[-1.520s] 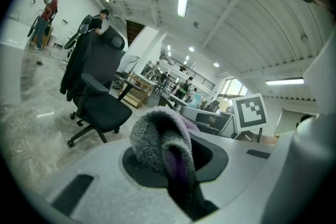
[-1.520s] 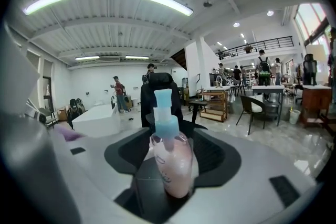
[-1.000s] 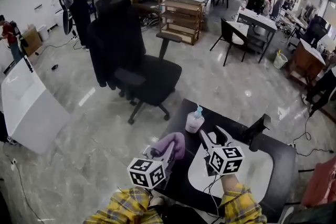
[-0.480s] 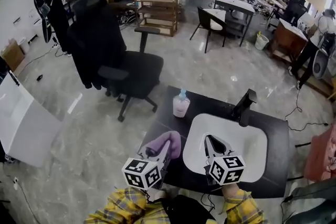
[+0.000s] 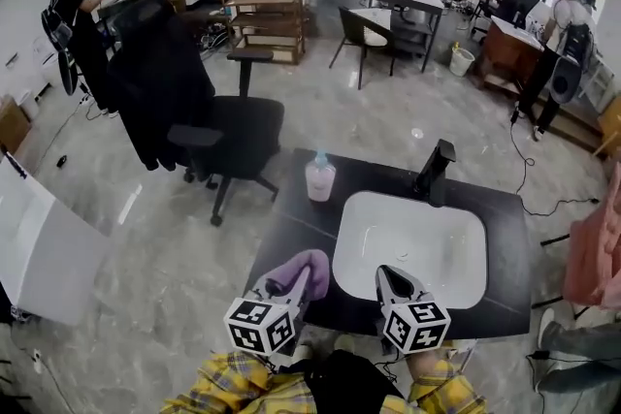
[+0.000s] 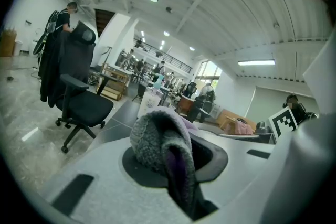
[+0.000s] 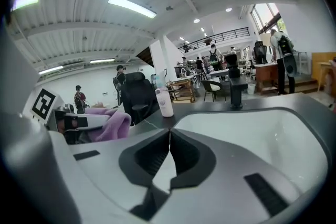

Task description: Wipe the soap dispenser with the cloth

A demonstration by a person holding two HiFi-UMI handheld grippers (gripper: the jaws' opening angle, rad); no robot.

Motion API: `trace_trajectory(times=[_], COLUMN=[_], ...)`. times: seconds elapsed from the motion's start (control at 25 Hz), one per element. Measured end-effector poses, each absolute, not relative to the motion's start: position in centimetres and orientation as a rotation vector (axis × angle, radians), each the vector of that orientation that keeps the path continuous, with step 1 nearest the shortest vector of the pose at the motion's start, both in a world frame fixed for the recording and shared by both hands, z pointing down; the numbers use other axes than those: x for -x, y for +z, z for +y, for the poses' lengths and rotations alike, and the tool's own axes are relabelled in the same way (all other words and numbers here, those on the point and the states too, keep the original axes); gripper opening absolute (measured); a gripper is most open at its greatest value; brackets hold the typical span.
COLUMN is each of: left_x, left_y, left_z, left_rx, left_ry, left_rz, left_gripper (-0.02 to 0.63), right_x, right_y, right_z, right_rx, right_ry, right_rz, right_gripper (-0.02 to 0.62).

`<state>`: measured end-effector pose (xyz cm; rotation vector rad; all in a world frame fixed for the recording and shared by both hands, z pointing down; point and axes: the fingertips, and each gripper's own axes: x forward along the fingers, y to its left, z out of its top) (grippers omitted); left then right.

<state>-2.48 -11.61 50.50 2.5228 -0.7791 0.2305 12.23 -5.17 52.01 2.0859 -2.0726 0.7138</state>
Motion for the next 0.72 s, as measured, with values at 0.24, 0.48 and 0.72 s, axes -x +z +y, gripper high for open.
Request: trace_trajectory(times=[0.24,0.48,0.72], left_x=[4.3,5.8,6.2], left_y=[51.0,51.3,51.9], left_z=[-10.6,-10.3,-9.8], left_rx=[-2.532,-2.550,-2.552], left_ry=[0.258,0.287,0.295], left_rz=[-0.791,-0.791,-0.790], left_gripper=[0.058,0.058,0.058], right_x=[-10.0,-8.8,-8.2], right_y=[53.7,53.7,54.3], right_z=[-3.0,-2.2,-1.2], right_rx=[-2.125,-2.154,-2.152], right_ry=[0.802,0.813,0.818], right_rz=[-2.059,-2.062,-2.064], right_gripper=[0.005,0.006,0.005])
